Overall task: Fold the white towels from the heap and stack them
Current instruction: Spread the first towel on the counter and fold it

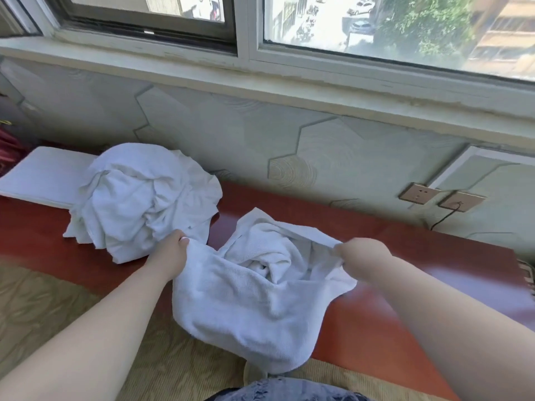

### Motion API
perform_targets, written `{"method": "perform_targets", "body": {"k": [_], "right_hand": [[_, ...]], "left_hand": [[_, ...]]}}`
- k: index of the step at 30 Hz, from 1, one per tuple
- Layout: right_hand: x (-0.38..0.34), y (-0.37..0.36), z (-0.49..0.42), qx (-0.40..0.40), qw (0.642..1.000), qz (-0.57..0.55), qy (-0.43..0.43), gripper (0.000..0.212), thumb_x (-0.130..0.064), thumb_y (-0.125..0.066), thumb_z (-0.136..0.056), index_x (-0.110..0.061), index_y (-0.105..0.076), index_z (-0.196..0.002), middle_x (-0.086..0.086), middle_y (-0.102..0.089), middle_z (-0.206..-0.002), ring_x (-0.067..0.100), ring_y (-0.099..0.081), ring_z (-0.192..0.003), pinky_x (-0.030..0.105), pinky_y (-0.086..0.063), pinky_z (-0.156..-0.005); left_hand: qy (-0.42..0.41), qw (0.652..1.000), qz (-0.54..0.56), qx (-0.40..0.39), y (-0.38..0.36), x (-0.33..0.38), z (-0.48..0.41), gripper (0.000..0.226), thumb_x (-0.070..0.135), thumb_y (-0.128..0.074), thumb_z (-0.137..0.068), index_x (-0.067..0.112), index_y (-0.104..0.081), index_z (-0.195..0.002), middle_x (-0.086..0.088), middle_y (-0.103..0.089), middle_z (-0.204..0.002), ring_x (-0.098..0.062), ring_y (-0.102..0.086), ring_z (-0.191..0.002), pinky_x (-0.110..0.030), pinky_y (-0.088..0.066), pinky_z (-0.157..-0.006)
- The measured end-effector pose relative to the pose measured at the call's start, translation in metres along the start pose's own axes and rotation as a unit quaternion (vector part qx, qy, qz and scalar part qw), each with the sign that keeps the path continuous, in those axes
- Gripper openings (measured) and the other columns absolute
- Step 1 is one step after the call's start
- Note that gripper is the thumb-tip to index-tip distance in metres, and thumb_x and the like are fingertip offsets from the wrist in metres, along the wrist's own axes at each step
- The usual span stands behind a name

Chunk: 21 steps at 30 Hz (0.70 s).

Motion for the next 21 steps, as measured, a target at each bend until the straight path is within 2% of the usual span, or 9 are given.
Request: {"method": "perform_targets", "body": {"k": [2, 4, 6, 8, 9, 11, 15, 19, 21], "right_hand": [[0.010, 0.006, 0.019, -0.010, 1.000, -0.021, -0.015, 0.017, -0.015, -0.045, -0.087, -0.029, -0.052, -0.095, -0.006, -0.051, -0.086, 0.026, -0.059, -0.085, 0.029, -0.039, -0.057], [0.019, 0.007, 0.039, -0.011, 1.000, -0.015, -0.025, 0.014, -0.015, -0.047, -0.086, -0.029, -0.050, -0.089, -0.005, -0.053, -0.088, 0.026, -0.061, -0.086, 0.030, -0.043, -0.060], [0.028, 0.005, 0.062, 0.013, 0.999, -0.009, -0.050, 0.004, -0.027, -0.051, -0.087, -0.029, -0.054, -0.088, -0.005, -0.057, -0.091, 0.025, -0.064, -0.088, 0.031, -0.048, -0.065], [0.036, 0.003, 0.084, 0.058, 0.994, -0.030, -0.092, 0.023, -0.047, -0.047, -0.090, -0.028, -0.060, -0.086, -0.005, -0.059, -0.089, 0.024, -0.064, -0.086, 0.032, -0.052, -0.065], [0.041, 0.003, 0.093, 0.084, 0.988, -0.053, -0.120, 0.031, -0.050, -0.042, -0.092, -0.027, -0.061, -0.085, -0.004, -0.058, -0.086, 0.024, -0.063, -0.084, 0.033, -0.052, -0.065], [0.051, 0.001, 0.113, 0.127, 0.971, -0.096, -0.179, 0.030, -0.039, -0.040, -0.095, -0.024, -0.065, -0.087, -0.003, -0.055, -0.082, 0.025, -0.061, -0.081, 0.034, -0.050, -0.065], [0.071, -0.010, 0.157, 0.164, 0.941, -0.136, -0.264, 0.021, -0.020, -0.048, -0.087, -0.025, -0.067, -0.094, -0.003, -0.054, -0.086, 0.026, -0.059, -0.084, 0.032, -0.049, -0.068], [0.086, -0.040, 0.206, 0.166, 0.916, -0.207, -0.302, 0.016, -0.018, -0.053, -0.086, -0.024, -0.066, -0.094, -0.001, -0.055, -0.088, 0.028, -0.059, -0.084, 0.032, -0.050, -0.070], [0.091, -0.053, 0.228, 0.177, 0.906, -0.228, -0.311, 0.015, -0.022, -0.055, -0.088, -0.022, -0.068, -0.096, 0.001, -0.054, -0.088, 0.030, -0.058, -0.084, 0.032, -0.049, -0.070]], "left_hand": [[0.001, 1.000, -0.004, 0.008, 0.010, -0.005, 0.003, 0.022, 0.024, -0.039, -0.111, 0.012, -0.057, -0.107, -0.007, -0.062, -0.105, -0.030, -0.057, -0.097, -0.038, -0.041, -0.079], [0.002, 0.999, -0.016, 0.028, 0.021, -0.012, 0.008, 0.022, 0.025, -0.040, -0.110, 0.014, -0.059, -0.113, -0.011, -0.063, -0.112, -0.036, -0.058, -0.106, -0.038, -0.040, -0.082], [0.005, 0.998, -0.027, 0.056, 0.031, -0.016, 0.017, 0.021, 0.025, -0.041, -0.109, 0.014, -0.059, -0.107, -0.016, -0.066, -0.111, -0.037, -0.059, -0.104, -0.041, -0.044, -0.083], [0.004, 0.996, -0.031, 0.084, 0.041, -0.016, 0.030, 0.021, 0.025, -0.043, -0.109, 0.014, -0.059, -0.101, -0.016, -0.067, -0.107, -0.036, -0.059, -0.098, -0.044, -0.047, -0.084], [0.002, 0.995, -0.027, 0.098, 0.044, -0.015, 0.039, 0.022, 0.026, -0.044, -0.109, 0.015, -0.060, -0.099, -0.015, -0.067, -0.105, -0.034, -0.058, -0.094, -0.044, -0.048, -0.084], [0.005, 0.991, -0.013, 0.133, 0.052, -0.012, 0.059, 0.022, 0.027, -0.045, -0.108, 0.016, -0.063, -0.101, -0.014, -0.068, -0.106, -0.032, -0.057, -0.092, -0.043, -0.047, -0.082], [0.042, 0.982, 0.003, 0.185, 0.066, -0.008, 0.108, 0.024, 0.030, -0.044, -0.108, 0.019, -0.063, -0.117, -0.019, -0.066, -0.116, -0.040, -0.059, -0.103, -0.041, -0.043, -0.081], [0.032, 0.975, 0.031, 0.216, 0.074, 0.008, 0.157, 0.027, 0.029, -0.046, -0.109, 0.013, -0.065, -0.119, -0.017, -0.066, -0.116, -0.042, -0.060, -0.108, -0.042, -0.046, -0.085], [0.032, 0.974, 0.094, 0.205, 0.075, 0.015, 0.171, 0.022, 0.035, -0.048, -0.107, 0.022, -0.064, -0.112, -0.008, -0.066, -0.111, -0.038, -0.064, -0.104, -0.044, -0.052, -0.089]]}}
Point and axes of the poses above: each hand's wrist, its own z-axis away from the middle knuckle, its own y-axis out of the back of the hand, x = y × z, the point moved 2 cm from there along -z, towards the middle knuckle
